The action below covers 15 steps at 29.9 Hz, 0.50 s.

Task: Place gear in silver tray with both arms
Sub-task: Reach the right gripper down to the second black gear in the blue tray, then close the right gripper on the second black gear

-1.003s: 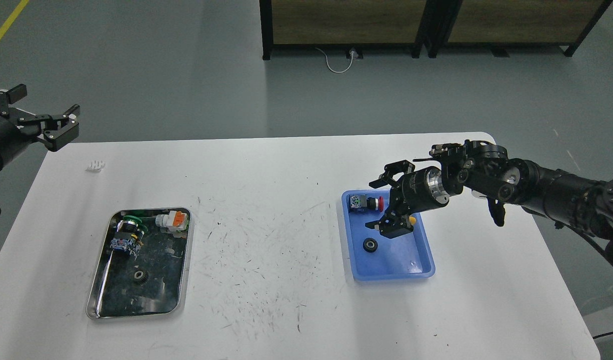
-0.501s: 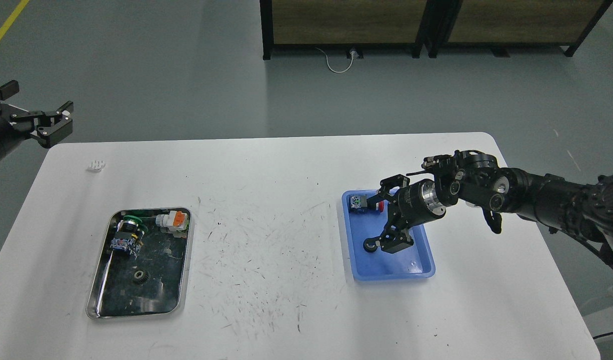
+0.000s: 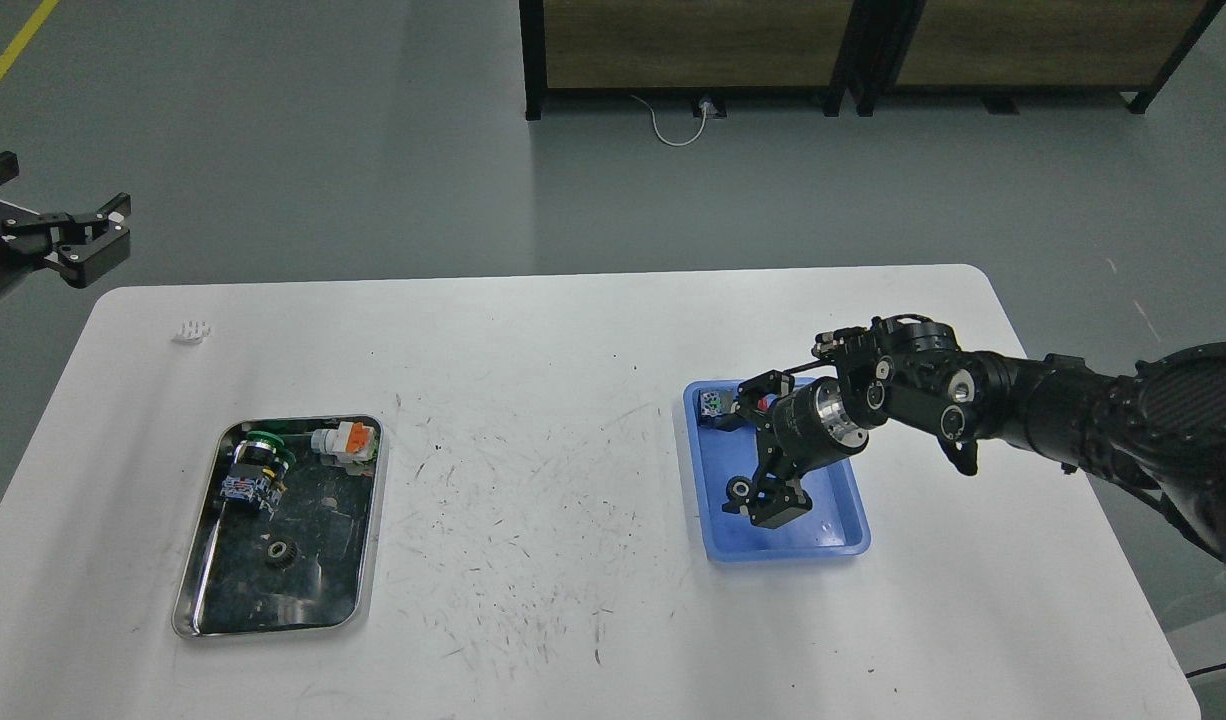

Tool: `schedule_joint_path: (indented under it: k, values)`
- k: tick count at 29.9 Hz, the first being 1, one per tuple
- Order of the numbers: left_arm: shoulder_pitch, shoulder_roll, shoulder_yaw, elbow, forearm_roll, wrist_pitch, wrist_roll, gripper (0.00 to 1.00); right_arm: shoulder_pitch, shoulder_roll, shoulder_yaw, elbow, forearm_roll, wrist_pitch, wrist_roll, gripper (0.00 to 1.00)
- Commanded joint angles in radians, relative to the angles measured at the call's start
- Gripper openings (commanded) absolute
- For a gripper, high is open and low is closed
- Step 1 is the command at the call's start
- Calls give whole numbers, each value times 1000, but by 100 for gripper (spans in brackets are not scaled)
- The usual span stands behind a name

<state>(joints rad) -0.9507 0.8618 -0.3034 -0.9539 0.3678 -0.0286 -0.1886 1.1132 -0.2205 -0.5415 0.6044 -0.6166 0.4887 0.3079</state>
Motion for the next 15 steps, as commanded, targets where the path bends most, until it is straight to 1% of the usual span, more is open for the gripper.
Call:
schedule_joint_path:
  k: [1, 8, 15]
  values:
    - [-5, 3, 1, 1, -10, -2, 0, 98, -10, -10, -2, -6, -2, 0, 0, 100]
    - [-13, 5, 4, 9, -10, -2, 0, 98, -21, -2, -18, -37, 0, 0, -1, 100]
    - [-17, 8, 4, 9, -13, -4, 0, 98, -52, 47, -18, -89, 2, 0, -1, 100]
